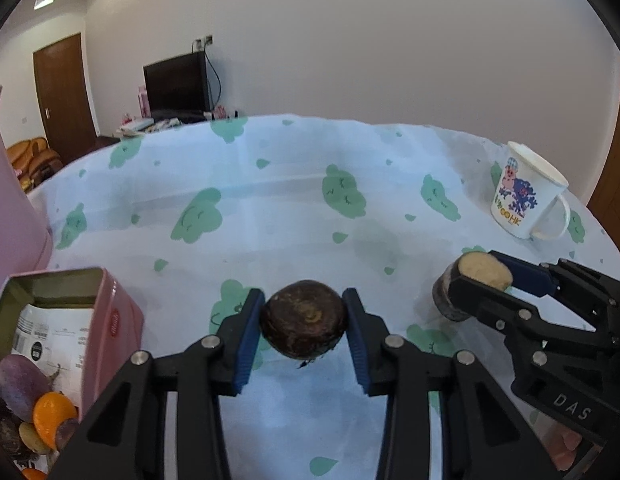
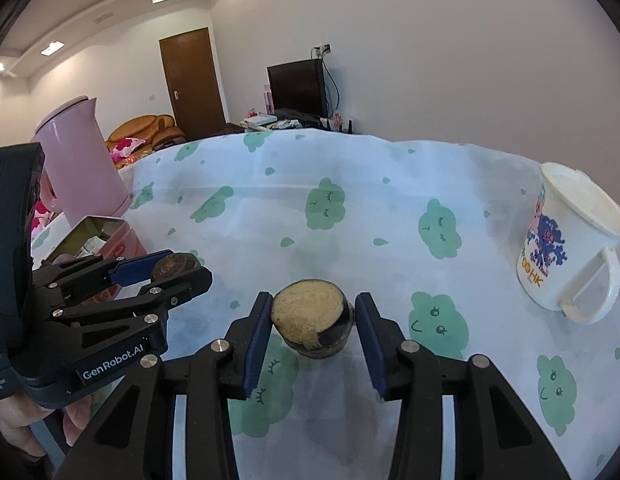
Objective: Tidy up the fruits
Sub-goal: 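Lift and carry the brown fruit and yam piece toward the tin box with both grippers, then lower the brown fruit and yam piece into the tin box with both grippers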
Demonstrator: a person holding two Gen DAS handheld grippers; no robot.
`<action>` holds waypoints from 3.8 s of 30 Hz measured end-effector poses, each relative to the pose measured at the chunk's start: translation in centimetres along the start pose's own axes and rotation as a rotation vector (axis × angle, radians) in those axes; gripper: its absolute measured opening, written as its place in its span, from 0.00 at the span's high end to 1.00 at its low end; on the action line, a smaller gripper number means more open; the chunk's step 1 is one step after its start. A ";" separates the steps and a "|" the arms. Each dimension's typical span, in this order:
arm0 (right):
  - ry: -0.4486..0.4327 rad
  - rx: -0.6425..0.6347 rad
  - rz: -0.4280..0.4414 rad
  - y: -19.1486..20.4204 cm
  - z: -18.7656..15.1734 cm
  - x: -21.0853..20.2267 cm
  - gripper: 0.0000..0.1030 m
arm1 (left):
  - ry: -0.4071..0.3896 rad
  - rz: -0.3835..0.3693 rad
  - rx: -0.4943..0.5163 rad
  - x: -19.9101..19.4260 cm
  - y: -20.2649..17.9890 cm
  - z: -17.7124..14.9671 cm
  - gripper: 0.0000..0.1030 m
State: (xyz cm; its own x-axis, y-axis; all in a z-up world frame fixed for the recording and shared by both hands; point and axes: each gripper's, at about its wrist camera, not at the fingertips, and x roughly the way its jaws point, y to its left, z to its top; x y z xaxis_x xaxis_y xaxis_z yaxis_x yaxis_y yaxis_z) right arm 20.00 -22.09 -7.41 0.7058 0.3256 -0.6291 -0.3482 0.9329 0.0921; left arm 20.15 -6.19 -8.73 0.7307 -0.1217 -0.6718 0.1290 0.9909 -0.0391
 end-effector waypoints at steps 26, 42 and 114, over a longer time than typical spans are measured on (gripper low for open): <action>-0.134 -0.024 0.003 0.5 -0.4 -2.6 0.57 | -0.157 0.040 0.030 -3.0 -0.5 -0.4 0.60; -0.225 -0.029 -0.018 0.7 -1.0 -4.4 0.57 | -0.216 0.064 0.017 -5.0 -0.2 -1.4 0.60; -0.214 -0.247 0.267 20.7 -0.8 -4.8 0.57 | -0.247 0.221 -0.146 -15.5 15.0 -8.1 0.60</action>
State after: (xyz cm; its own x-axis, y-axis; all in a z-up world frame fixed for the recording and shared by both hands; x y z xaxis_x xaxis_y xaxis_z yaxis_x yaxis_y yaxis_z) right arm 8.95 -4.45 -3.11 0.6742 0.5996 -0.4312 -0.6552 0.7551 0.0255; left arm 5.32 11.04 -4.93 0.8726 0.1043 -0.4772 -0.1348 0.9904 -0.0300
